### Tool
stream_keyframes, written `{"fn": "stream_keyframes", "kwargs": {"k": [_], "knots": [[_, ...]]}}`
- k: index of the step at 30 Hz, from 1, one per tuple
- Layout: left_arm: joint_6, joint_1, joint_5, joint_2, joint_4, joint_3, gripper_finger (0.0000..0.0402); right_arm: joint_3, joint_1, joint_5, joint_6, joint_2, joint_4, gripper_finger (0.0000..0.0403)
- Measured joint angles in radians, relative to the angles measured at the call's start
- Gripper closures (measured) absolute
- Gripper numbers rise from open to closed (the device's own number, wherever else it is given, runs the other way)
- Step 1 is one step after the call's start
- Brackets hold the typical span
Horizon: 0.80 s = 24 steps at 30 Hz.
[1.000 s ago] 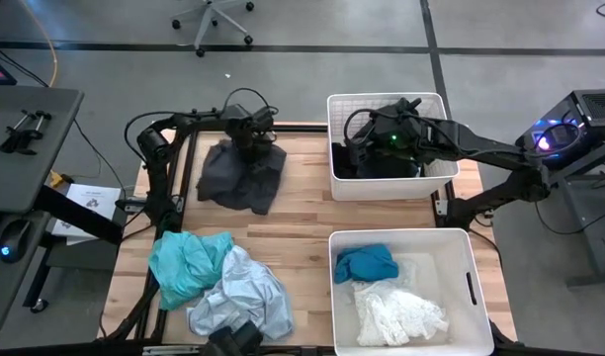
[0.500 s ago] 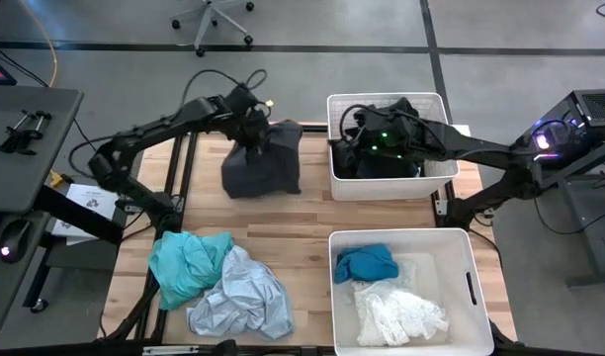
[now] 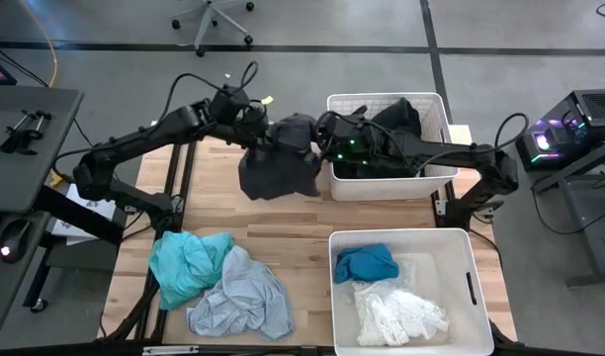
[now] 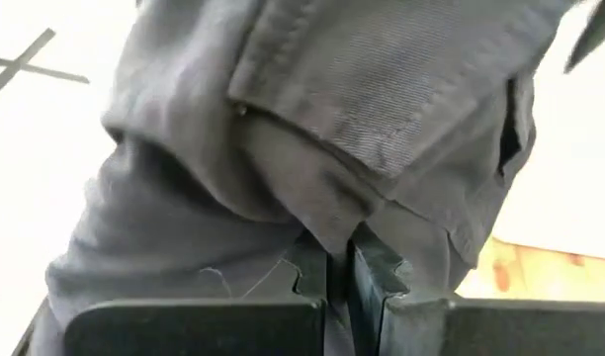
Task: Sort clothes
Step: Put the gray short into the top white laundry bin
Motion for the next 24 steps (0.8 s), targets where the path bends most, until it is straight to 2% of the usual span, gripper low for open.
{"fn": "stream_keyframes", "kwargs": {"k": [4, 7, 9, 12, 17, 19, 24], "knots": [[0.011, -0.046, 0.009, -0.001, 0.027, 0.0, 0.04, 0.002, 0.001, 0.006, 0.001, 0.005, 0.014, 0.0105], [0.052, -0.075, 0.055, -0.001, 0.058, 0.0, 0.04, 0.002, 0.0, -0.064, 0.003, 0.006, 0.027, 0.0116], [0.068, -0.092, 0.067, -0.001, 0.079, 0.0, 0.04, 0.002, 0.0, -0.12, 0.001, 0.006, 0.046, 0.0141], [0.071, -0.104, 0.068, -0.001, 0.108, 0.0, 0.04, 0.003, 0.003, -0.143, 0.005, 0.006, 0.056, 0.021], [0.072, -0.105, 0.042, -0.001, 0.119, 0.0, 0.0393, 0.003, 0.002, -0.133, 0.028, 0.001, 0.068, 0.0356], [0.071, -0.099, 0.03, -0.002, 0.127, 0.001, 0.0383, 0.02, 0.001, -0.094, 0.021, -0.01, 0.041, 0.0361], [0.014, -0.067, 0.026, -0.042, 0.166, 0.007, 0.0356, 0.183, 0.015, 0.135, -0.049, -0.07, -0.19, 0.0348]]}}
